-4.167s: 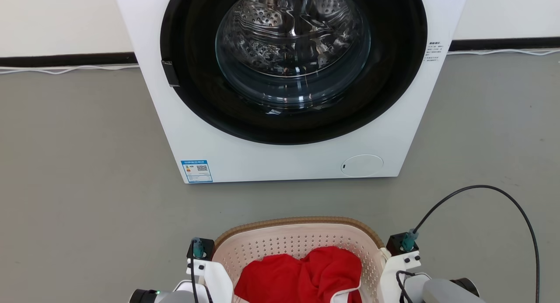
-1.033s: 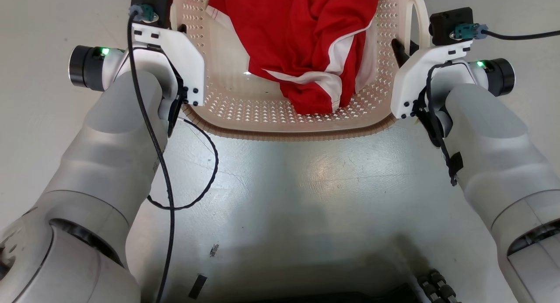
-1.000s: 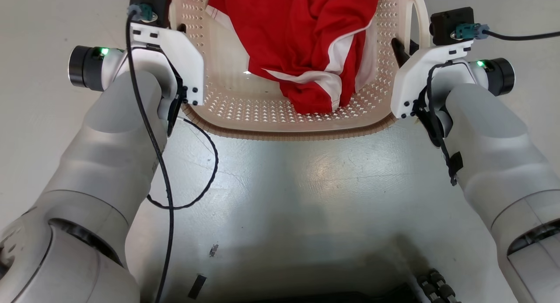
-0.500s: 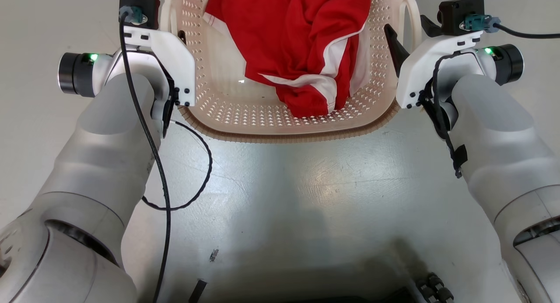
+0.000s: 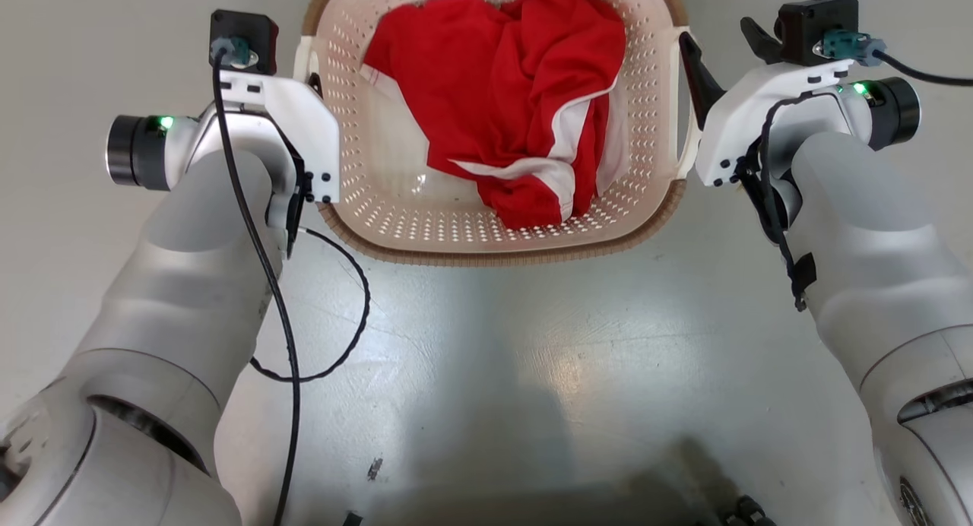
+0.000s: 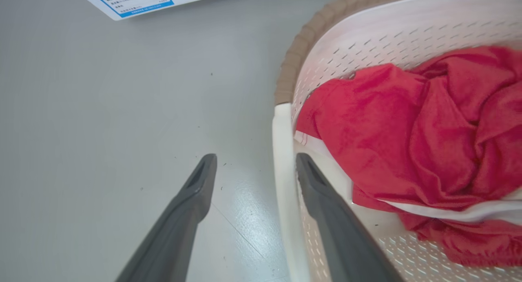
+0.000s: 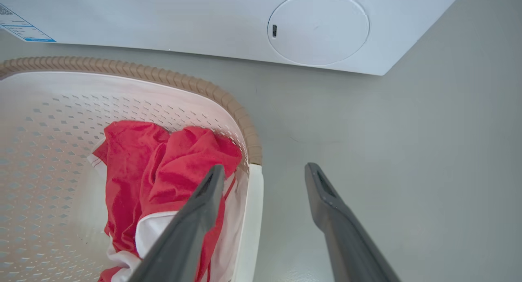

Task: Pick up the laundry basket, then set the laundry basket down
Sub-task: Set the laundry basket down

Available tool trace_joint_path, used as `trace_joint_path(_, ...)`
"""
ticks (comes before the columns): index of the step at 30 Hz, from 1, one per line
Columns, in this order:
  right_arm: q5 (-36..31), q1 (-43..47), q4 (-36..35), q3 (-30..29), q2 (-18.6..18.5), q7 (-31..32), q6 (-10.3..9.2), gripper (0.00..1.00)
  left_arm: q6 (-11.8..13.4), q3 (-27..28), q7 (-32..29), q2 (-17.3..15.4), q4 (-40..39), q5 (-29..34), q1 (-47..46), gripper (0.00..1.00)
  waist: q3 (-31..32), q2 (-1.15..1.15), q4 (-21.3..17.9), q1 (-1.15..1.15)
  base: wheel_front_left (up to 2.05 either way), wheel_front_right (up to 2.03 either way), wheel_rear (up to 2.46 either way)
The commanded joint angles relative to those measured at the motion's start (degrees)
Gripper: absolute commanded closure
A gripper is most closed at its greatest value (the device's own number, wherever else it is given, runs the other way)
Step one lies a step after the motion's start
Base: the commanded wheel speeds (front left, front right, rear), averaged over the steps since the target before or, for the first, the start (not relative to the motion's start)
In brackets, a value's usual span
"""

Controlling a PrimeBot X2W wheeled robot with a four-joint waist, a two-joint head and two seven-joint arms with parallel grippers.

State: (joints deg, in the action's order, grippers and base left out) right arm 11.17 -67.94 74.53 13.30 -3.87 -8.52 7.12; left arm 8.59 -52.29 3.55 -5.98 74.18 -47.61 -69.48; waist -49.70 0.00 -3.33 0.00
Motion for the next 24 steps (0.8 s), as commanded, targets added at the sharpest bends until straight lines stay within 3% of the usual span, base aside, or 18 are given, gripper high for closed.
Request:
trace_joint_path(1, -0.84, 3.13, -0.57, -0.28, 1.00, -1.51, 0.36, 0.00, 0.32, 0.64, 0.89, -1.35, -0.22, -0.95, 1.18, 0.00, 1.32, 0.00, 0.11, 0.00, 0.00, 0.00, 0.00)
trace_joint_path(8, -3.54, 4.42, -0.57, -2.93, 1.00, -4.85, 0.36, 0.00, -0.41, 1.91, 6.67, -0.82, -0.22, -2.29, 3.29, 0.00, 6.88, 0.00, 0.37, 0.00, 0.00, 0.00, 0.00)
trace_joint_path(13, -8.71, 6.93, -1.66, -7.86, 1.00, -6.39, 0.36, 0.00, -1.27, 3.45, 9.93, -1.42, -0.22, -3.72, 6.42, 0.00, 13.32, 0.00, 0.63, 0.00, 0.00, 0.00, 0.00)
trace_joint_path(18, -13.87, 12.11, -8.44, -12.65, 1.00, -6.45, 0.36, 0.00, -3.23, 4.73, 11.34, -2.24, -1.79, -3.81, 9.16, 0.00, 19.12, 0.00, 1.24, 0.00, 0.00, 0.00, 0.00)
trace_joint_path(24, -16.54, 17.64, -13.21, -14.54, 1.00, -6.47, 0.36, 0.00, -2.69, 7.63, 11.42, -3.85, -7.25, -1.73, 13.00, 0.00, 25.34, 0.00, 2.18, 0.00, 0.00, 0.00, 0.00)
